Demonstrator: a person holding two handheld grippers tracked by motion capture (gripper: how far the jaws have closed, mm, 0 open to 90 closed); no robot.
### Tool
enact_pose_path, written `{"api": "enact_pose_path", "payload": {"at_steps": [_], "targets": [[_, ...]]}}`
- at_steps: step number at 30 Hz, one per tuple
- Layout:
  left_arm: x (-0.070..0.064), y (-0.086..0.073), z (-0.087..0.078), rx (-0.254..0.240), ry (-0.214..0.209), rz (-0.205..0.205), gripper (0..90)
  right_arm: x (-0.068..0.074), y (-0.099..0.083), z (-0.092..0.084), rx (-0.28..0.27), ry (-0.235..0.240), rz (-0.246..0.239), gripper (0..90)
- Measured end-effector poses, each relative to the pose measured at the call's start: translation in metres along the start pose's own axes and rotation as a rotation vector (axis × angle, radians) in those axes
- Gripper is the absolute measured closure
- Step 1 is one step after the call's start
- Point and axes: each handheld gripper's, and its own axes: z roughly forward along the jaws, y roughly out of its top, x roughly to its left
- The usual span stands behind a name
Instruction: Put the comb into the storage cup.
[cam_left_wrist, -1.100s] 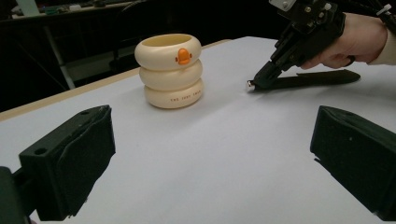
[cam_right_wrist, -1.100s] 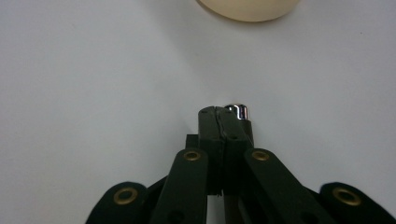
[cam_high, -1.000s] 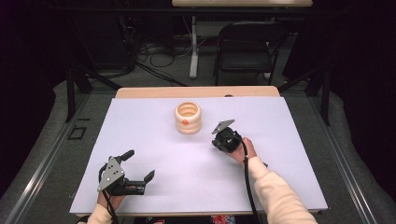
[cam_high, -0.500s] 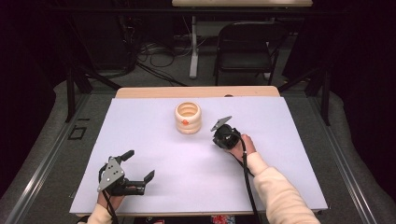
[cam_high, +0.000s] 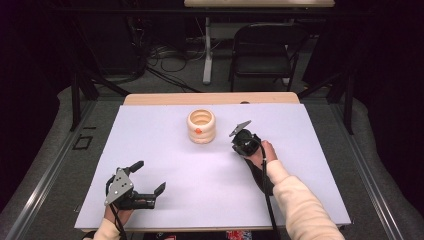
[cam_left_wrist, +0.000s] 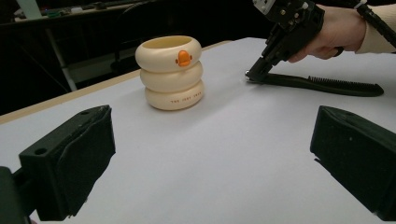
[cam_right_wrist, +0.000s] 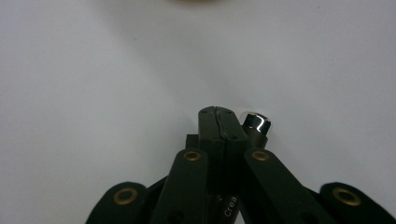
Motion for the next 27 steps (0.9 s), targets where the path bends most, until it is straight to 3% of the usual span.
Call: {"api": "enact_pose_path", "payload": {"at_steps": [17, 27], "targets": [[0.000, 0.000, 0.000, 0.002, 0.002, -0.005, 0.0, -0.021, -0.011, -0.005, 0.020, -0.050, 0.041, 90.0], [0.000, 0.000, 0.000, 0.002, 0.001, -0.006, 0.1, -0.032, -0.023, -0.011, 0.027, -0.075, 0.106, 90.0]]}}
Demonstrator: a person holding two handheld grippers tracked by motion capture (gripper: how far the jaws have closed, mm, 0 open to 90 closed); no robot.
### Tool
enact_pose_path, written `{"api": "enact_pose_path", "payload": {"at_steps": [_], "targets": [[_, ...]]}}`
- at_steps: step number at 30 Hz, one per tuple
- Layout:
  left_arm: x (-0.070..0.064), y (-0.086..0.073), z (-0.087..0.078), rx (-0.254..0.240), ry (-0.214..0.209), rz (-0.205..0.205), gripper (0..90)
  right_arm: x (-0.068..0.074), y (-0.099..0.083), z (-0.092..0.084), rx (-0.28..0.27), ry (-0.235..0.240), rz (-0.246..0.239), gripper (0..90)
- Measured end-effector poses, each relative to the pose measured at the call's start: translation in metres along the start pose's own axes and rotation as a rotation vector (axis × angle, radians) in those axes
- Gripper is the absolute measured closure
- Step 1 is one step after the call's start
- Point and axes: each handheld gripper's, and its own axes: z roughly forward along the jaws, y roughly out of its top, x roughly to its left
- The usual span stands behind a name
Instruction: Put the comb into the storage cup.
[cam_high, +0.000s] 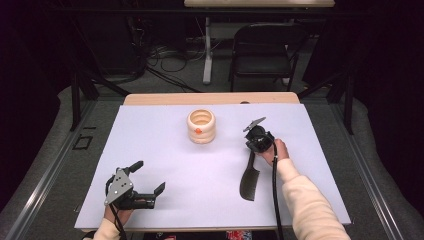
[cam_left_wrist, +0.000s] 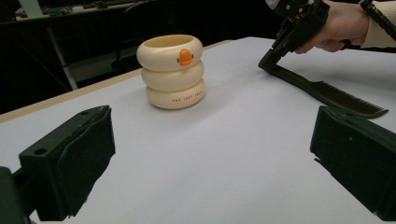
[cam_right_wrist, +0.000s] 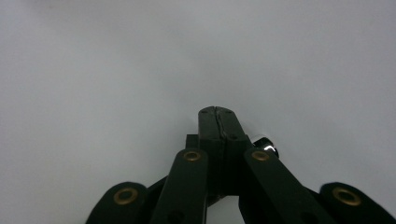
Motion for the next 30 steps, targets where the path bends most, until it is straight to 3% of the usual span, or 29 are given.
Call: {"api": "enact_pose_path", "payload": {"at_steps": [21, 30], "targets": [[-0.001, 0.000, 0.001, 0.006, -0.003, 0.008, 0.0, -0.016, -0.026, -0.017, 0.036, -0.026, 0.045, 90.0], [-0.001, 0.000, 0.001, 0.008, -0.006, 0.007, 0.0, -0.017, -0.039, -0.023, 0.047, -0.027, 0.064, 90.0]]}}
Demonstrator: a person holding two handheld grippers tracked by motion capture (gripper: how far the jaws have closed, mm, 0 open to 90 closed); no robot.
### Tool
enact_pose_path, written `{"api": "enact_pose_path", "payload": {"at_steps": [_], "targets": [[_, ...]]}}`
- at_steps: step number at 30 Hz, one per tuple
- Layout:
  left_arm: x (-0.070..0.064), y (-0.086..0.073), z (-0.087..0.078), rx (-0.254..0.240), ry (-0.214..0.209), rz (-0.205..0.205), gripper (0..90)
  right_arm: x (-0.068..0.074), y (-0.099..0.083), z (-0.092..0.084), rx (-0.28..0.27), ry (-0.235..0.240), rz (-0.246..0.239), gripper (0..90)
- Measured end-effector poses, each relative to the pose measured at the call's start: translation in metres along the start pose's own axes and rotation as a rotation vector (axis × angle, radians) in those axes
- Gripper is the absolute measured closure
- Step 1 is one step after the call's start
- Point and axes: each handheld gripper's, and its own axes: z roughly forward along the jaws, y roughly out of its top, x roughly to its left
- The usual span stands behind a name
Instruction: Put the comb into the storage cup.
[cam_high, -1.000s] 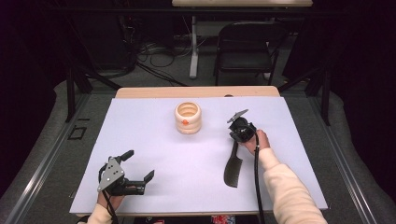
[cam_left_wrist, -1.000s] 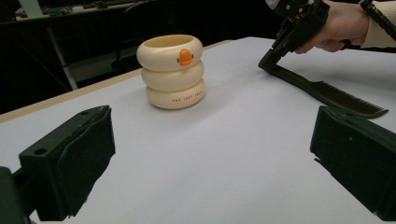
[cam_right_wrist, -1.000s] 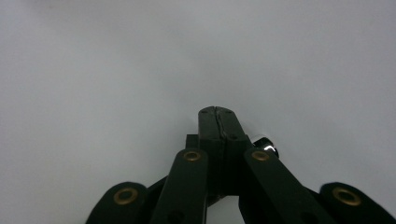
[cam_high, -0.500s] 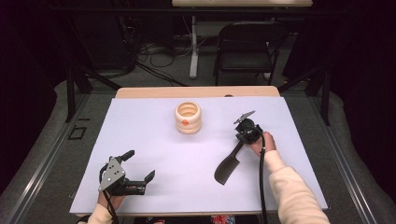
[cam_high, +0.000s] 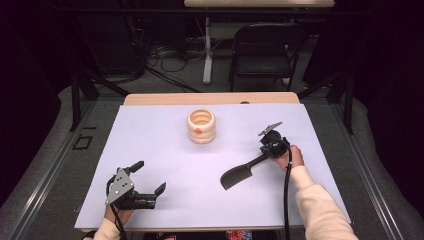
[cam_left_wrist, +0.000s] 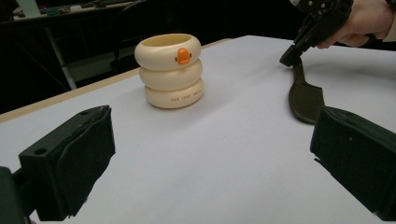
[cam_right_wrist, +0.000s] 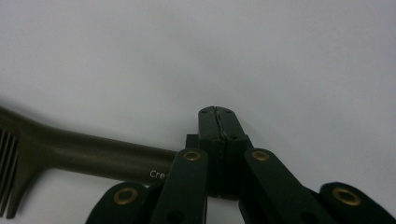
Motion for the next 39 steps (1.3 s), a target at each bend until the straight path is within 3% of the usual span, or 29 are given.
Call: {"api": "enact_pose_path", "payload": {"at_steps": [26, 39], "targets": [[0.000, 0.000, 0.000, 0.000, -0.001, 0.004, 0.0, 0.011, -0.026, -0.020, -0.008, 0.021, 0.048, 90.0], [0.000, 0.000, 0.000, -0.002, -0.001, -0.001, 0.0, 0.019, -0.032, -0.025, 0.008, 0.046, 0.043, 90.0]]}}
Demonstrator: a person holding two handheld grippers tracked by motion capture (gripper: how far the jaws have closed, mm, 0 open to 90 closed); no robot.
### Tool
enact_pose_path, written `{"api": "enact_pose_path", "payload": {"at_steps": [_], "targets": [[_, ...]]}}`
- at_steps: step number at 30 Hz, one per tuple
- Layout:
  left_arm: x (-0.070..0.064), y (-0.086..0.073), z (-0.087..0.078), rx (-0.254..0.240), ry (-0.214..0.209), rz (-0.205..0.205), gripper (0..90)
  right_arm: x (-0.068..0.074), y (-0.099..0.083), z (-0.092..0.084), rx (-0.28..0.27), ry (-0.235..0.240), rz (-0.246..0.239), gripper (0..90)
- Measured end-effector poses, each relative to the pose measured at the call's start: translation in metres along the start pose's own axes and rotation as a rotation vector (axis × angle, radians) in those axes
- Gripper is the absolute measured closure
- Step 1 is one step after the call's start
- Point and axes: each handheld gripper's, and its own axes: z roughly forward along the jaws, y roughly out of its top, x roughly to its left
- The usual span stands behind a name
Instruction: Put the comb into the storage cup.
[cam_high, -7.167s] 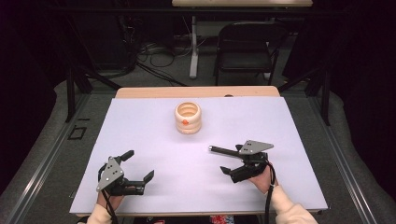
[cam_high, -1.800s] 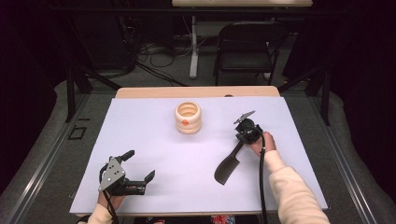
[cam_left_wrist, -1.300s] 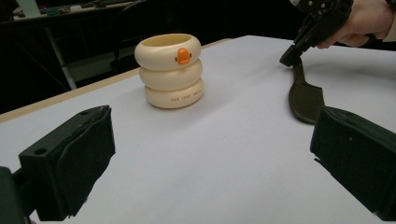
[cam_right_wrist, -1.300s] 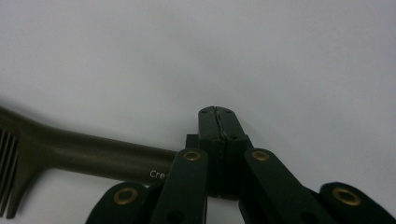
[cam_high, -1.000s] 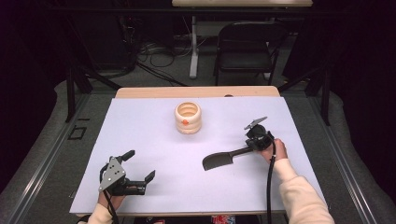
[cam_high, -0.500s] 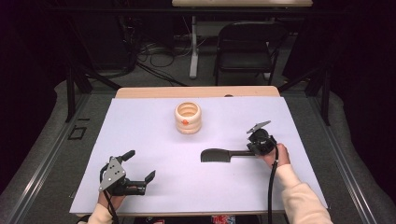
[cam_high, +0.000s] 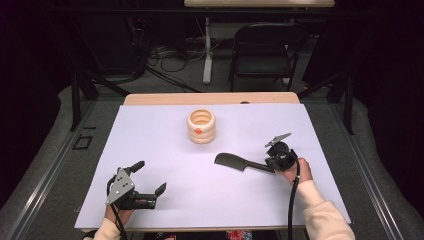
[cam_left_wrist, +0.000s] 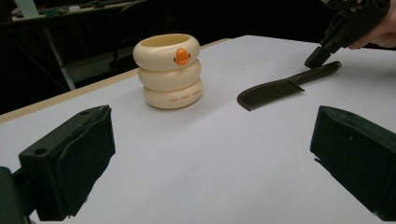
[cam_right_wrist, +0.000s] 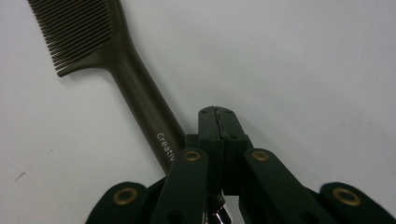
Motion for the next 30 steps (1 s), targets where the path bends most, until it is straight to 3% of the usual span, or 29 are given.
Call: {"api": "enact_pose_path", "payload": {"at_steps": [6, 22, 30], "targets": [[0.000, 0.000, 0.000, 0.000, 0.000, 0.000, 0.0, 0.005, 0.000, -0.001, 0.023, 0.009, -0.012, 90.0], [0.000, 0.000, 0.001, -0.002, -0.002, 0.004, 0.0, 0.011, -0.001, -0.001, 0.022, 0.030, -0.023, 90.0], [0.001, 0.001, 0.001, -0.003, -0.002, 0.004, 0.0, 0.008, -0.001, -0.005, 0.008, 0.009, -0.022, 80.7]]}}
